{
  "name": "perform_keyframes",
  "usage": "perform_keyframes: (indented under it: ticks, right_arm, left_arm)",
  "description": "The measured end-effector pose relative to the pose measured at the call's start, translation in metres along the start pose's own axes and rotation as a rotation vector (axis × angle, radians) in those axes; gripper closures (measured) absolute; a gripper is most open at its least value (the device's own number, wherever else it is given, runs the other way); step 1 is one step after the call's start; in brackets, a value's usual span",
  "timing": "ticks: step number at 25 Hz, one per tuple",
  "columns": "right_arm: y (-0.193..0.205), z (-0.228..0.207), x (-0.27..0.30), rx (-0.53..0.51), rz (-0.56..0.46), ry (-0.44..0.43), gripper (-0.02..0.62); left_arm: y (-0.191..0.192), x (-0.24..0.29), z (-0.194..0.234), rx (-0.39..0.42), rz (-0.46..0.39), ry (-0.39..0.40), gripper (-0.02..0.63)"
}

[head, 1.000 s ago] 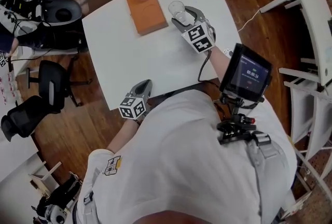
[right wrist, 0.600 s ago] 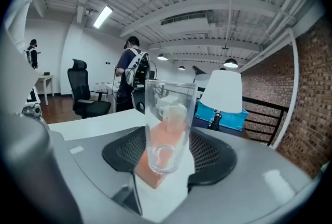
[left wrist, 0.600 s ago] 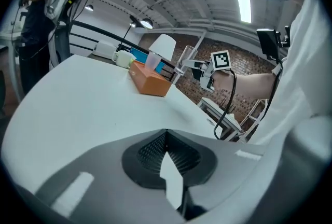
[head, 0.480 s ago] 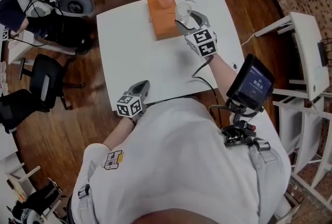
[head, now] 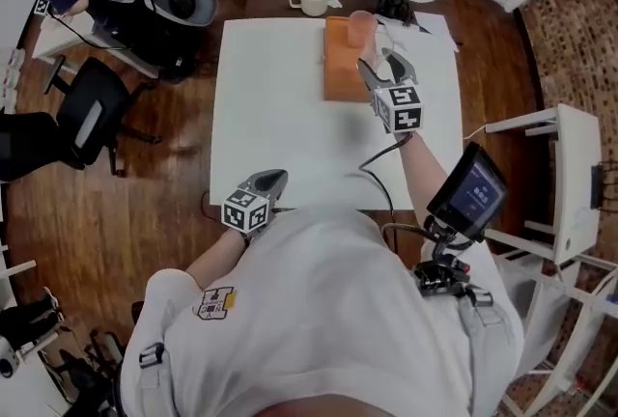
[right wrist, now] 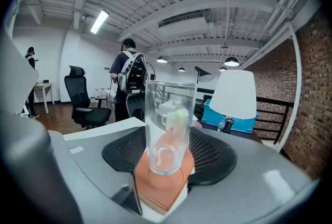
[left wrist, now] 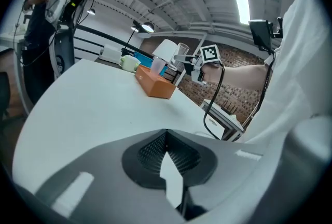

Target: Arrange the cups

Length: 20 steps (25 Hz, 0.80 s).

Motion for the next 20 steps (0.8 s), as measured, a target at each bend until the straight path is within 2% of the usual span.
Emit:
perform_keyframes:
  ticks: [4, 8, 20]
  right_arm:
    - [0.001, -0.007, 0.031, 0.013, -0.005, -0.037, 0.337]
    - [0.019, -0.014, 0.051, 0.026, 0.021, -0.072, 0.336]
    - [0.053, -0.007, 0.069, -0.022, 0.052, -0.13, 0.336]
  left_arm:
    - [-0.006, -0.003, 0.007, -0.029, -0.021, -0.066, 0.603]
    - [-0.005, -0.004, 0.004, -0.056, -0.005, -0.118, 0.603]
    - [-0.001, -0.006, -0.009, -0.077, 0.032, -0.178, 0.603]
Point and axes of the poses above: the fingertips, and each gripper's own axes: x forward along the fingers, z to its left, y out of its underside, the point moved 10 cm from there along -x, backward along the fingers, and after that the axes turned 3 degrees about y, right-handed, at the moved point
